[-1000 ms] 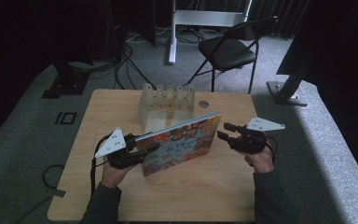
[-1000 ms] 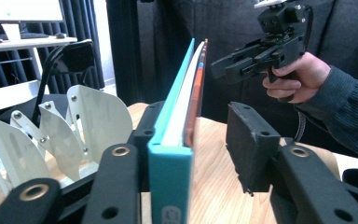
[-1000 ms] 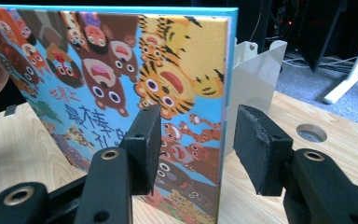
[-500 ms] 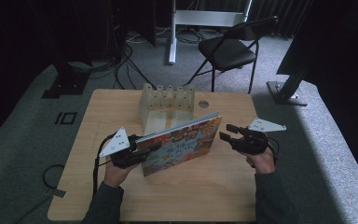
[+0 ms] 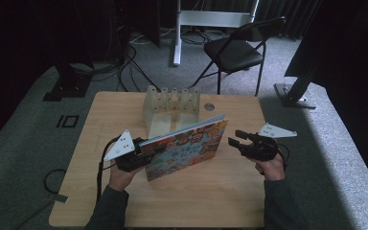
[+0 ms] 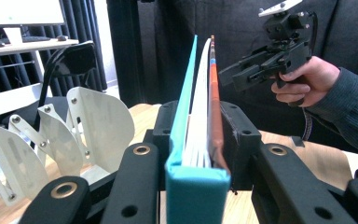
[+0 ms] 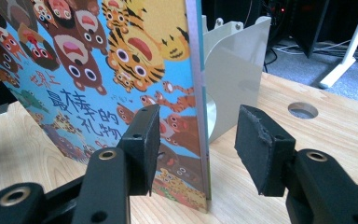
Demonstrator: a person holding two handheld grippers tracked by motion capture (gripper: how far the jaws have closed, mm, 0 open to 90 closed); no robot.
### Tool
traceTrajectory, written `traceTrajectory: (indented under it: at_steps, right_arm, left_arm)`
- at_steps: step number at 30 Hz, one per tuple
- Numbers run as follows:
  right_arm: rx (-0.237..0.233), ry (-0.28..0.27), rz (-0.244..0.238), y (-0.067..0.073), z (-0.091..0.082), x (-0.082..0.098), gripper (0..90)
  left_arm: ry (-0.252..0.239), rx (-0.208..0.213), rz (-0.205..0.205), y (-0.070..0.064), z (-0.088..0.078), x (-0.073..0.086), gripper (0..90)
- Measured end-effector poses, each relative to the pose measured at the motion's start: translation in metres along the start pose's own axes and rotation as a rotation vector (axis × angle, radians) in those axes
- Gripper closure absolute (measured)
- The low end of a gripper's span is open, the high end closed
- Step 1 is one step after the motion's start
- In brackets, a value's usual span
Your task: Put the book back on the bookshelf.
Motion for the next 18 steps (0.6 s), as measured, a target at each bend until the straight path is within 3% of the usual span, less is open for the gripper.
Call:
traceTrajectory:
  at_steps: [18]
  right_arm:
    - [0.027, 0.046, 0.024, -0.005, -0.001, 0.023, 49.7]
  left_arm:
    - [-0.001, 0.041, -0.001, 0.001, 0.006, 0.001, 72.7]
Point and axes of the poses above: each handheld gripper's, and its own axes: z roughly forward along the jaws, x roughly out of its underside, y roughly to its left, the point moved 5 cm from there along z, roughly forward along the jaws, and after that the axes turned 12 degrees about -z, right-handed, at the moved point
